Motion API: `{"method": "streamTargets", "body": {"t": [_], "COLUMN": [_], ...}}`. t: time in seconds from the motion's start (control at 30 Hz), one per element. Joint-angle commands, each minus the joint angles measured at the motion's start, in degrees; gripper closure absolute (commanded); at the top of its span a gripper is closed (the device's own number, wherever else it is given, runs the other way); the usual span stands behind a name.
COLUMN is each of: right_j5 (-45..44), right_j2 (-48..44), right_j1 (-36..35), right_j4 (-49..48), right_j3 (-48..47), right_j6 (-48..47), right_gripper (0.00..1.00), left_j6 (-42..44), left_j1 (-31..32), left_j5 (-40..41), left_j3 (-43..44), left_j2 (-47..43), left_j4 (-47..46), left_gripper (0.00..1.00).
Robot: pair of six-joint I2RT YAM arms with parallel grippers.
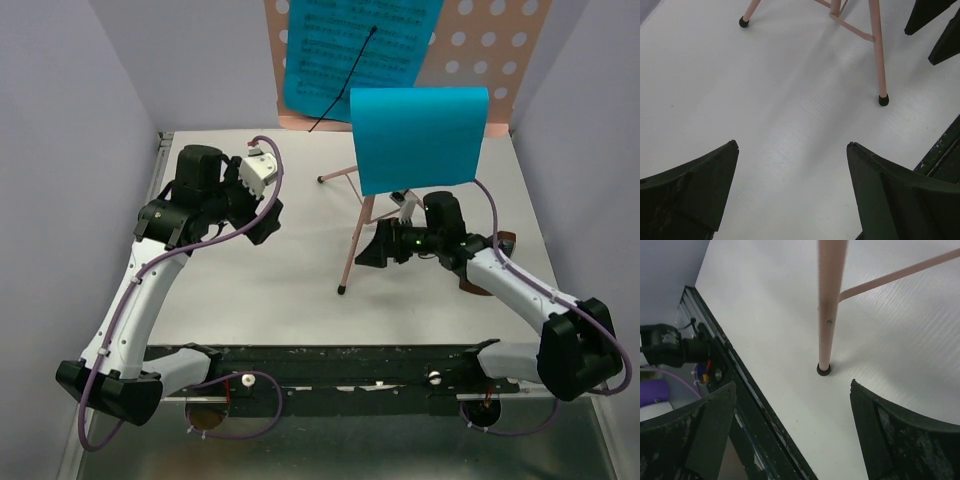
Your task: Pack up the instrument practice props
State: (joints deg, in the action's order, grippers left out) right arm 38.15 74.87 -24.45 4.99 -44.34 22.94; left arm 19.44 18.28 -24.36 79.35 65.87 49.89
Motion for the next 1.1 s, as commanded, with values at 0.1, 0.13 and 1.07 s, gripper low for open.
{"method": "streamTargets", "body": {"t": [0.1,0.13,1.07], "right_j5": [6.75,6.85,-40.05], "right_j2": [-11.31,-12.89,-37.42], "right_j1": [-0.16,-0.16,1.68], "right_j4": [20.81,24.50,62.76], "right_j3": [2.06,2.58,-20.52], "right_j6": [-26.93,-30.72,-38.75], "right_gripper": [0.00,0.00,0.00], "left_j6": [-0.19,0.15,2.80], "left_j1": [-1.76,-1.85,-1.94], "left_j5": [-0.95,-1.82,-10.88], "left_j3": [1.59,2.47,34.29], "left_j2": [-0.12,0.14,8.49], "left_j4": [-1.20,-0.85,-9.18], "left_gripper": [0.01,0.01,0.01]}}
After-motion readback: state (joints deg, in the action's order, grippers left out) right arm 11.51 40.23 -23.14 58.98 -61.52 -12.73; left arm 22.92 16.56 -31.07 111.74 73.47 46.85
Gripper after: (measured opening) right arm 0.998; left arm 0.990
